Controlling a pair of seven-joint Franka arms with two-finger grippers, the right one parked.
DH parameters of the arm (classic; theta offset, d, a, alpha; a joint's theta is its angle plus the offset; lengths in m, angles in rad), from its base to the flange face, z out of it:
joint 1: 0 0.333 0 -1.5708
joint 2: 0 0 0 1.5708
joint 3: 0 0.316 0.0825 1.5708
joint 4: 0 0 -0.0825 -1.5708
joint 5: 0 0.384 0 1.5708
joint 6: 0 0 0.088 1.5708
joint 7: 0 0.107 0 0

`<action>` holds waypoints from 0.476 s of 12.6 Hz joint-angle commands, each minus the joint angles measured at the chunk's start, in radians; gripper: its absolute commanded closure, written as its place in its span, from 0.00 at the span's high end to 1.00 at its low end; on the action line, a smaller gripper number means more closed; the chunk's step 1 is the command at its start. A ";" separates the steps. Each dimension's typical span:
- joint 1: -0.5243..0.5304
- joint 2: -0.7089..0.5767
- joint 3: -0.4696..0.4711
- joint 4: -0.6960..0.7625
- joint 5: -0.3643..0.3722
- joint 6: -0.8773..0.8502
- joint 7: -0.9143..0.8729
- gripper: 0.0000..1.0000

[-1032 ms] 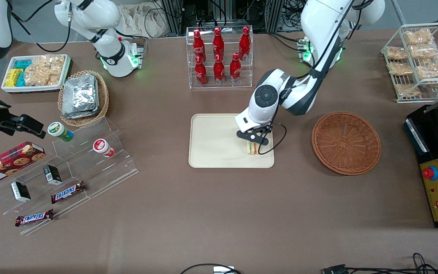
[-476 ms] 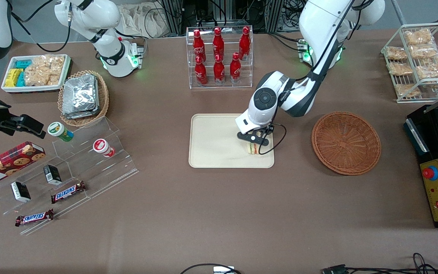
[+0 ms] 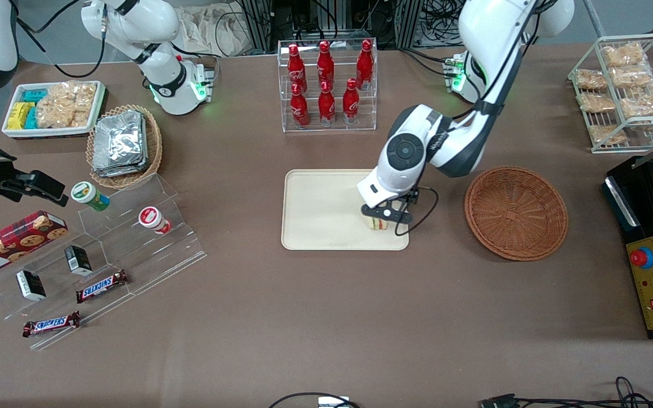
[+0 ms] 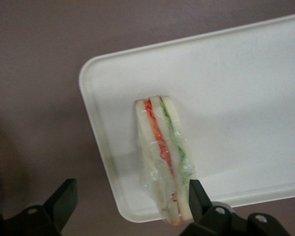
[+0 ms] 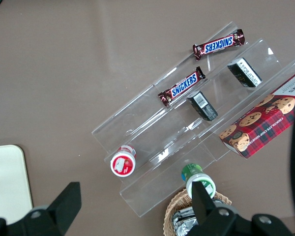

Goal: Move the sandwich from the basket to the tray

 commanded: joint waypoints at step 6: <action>0.227 -0.138 0.001 0.063 0.013 -0.117 -0.078 1.00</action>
